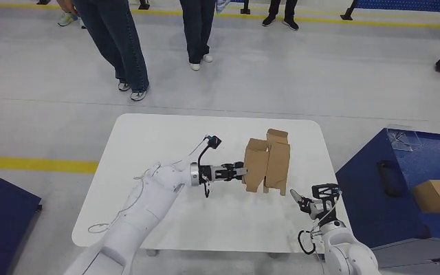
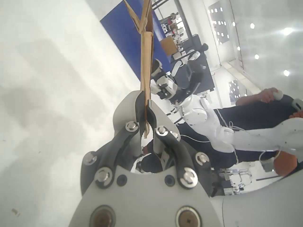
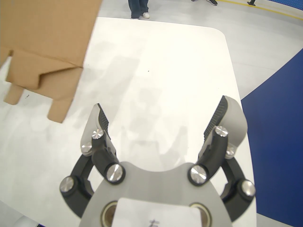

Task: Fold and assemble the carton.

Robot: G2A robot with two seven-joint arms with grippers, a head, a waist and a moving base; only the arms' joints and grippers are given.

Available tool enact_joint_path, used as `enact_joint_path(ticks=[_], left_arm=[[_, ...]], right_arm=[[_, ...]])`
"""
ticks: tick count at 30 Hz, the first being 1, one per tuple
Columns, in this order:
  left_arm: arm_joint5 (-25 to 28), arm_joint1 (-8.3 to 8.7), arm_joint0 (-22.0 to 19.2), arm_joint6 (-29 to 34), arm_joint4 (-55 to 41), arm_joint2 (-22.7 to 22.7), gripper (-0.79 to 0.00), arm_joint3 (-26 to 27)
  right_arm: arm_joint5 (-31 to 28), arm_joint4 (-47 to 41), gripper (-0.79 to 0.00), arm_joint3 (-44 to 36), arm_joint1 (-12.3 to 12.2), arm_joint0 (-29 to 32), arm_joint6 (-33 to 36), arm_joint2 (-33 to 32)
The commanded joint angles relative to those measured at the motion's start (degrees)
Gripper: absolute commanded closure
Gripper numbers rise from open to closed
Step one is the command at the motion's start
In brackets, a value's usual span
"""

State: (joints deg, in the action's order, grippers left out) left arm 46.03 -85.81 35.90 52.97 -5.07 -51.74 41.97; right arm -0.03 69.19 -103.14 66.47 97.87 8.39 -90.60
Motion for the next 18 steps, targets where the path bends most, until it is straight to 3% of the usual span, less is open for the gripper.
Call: enact_joint_path(ticks=[1,6,9,11,18], left_arm=[[-2.52,2.4,4.95,0.53,2.55,-3.75,0.0,11.3],[-16.65,7.87,22.98,4.84,9.59,-16.29,0.0,43.2],[-21.49,9.59,30.79,7.9,11.25,-21.57,0.0,54.71],[-22.81,10.1,32.9,8.84,11.56,-23.33,0.0,57.48],[-22.81,10.1,32.9,8.84,11.56,-23.33,0.0,57.48]], right_arm=[[0.0,0.0,-0.785,0.0,0.0,0.0,0.0,0.0],[0.0,0.0,-0.785,0.0,0.0,0.0,0.0,0.0],[0.0,0.0,-0.785,0.0,0.0,0.0,0.0,0.0],[0.0,0.0,-0.785,0.0,0.0,0.0,0.0,0.0],[0.0,0.0,-0.785,0.0,0.0,0.0,0.0,0.0]])
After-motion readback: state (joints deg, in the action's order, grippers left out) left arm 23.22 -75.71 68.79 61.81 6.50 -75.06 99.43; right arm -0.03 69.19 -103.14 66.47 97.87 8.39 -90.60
